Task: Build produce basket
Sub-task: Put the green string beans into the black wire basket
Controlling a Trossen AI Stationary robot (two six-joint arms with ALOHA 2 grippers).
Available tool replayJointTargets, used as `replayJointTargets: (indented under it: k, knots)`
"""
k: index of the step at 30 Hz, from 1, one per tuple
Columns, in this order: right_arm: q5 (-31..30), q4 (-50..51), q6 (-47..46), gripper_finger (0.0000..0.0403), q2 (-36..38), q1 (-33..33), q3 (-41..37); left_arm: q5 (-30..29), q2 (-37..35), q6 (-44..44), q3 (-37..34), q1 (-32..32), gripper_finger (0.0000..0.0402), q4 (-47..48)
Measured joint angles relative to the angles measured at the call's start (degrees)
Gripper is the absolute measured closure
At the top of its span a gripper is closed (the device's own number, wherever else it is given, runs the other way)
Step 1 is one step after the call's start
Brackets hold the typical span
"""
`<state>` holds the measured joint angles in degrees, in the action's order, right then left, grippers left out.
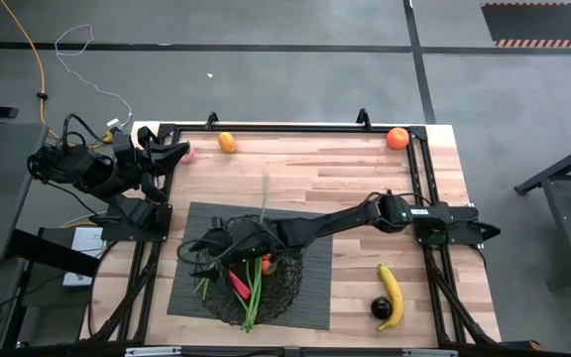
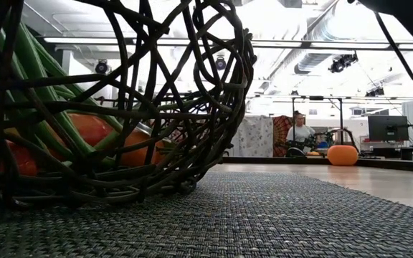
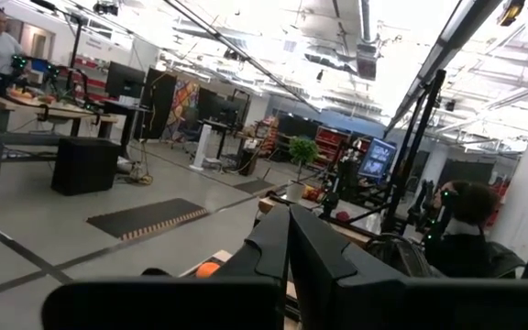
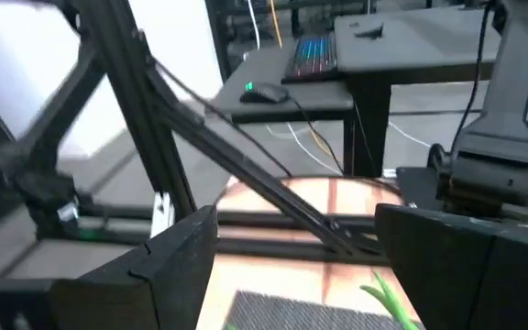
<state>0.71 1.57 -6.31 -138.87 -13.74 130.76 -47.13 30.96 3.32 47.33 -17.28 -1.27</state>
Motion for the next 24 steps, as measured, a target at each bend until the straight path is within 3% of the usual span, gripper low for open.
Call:
replayJointTargets:
  k: [3, 9, 12, 18, 24]
  knots:
    - [1.65, 9.51, 1.16, 0.0126, 0.79, 0.02, 4.33, 0.02, 0.00, -0.03, 0.00, -0.02, 0.0402, -0.01]
    - [15.21, 23.98, -3.80, 0.0126, 8.64, -0.48, 0.92, 0.99, -0.07, 0.10, 0.00, -0.01, 0.0402, -0.05]
    - [17.23, 26.97, -6.52, 0.0126, 9.32, -2.72, 0.77, 2.03, -0.04, 0.12, 0.00, -0.01, 0.0401, -0.03]
    - [14.72, 28.44, -3.84, 0.0126, 8.19, -9.81, 0.83, 5.73, -0.04, 0.58, 0.00, -0.01, 0.0401, 0.19]
    - [2.40, 29.44, -0.60, 0.0126, 4.82, -14.28, 0.75, 11.72, 0.02, 3.61, 0.00, 0.00, 0.0401, 0.21]
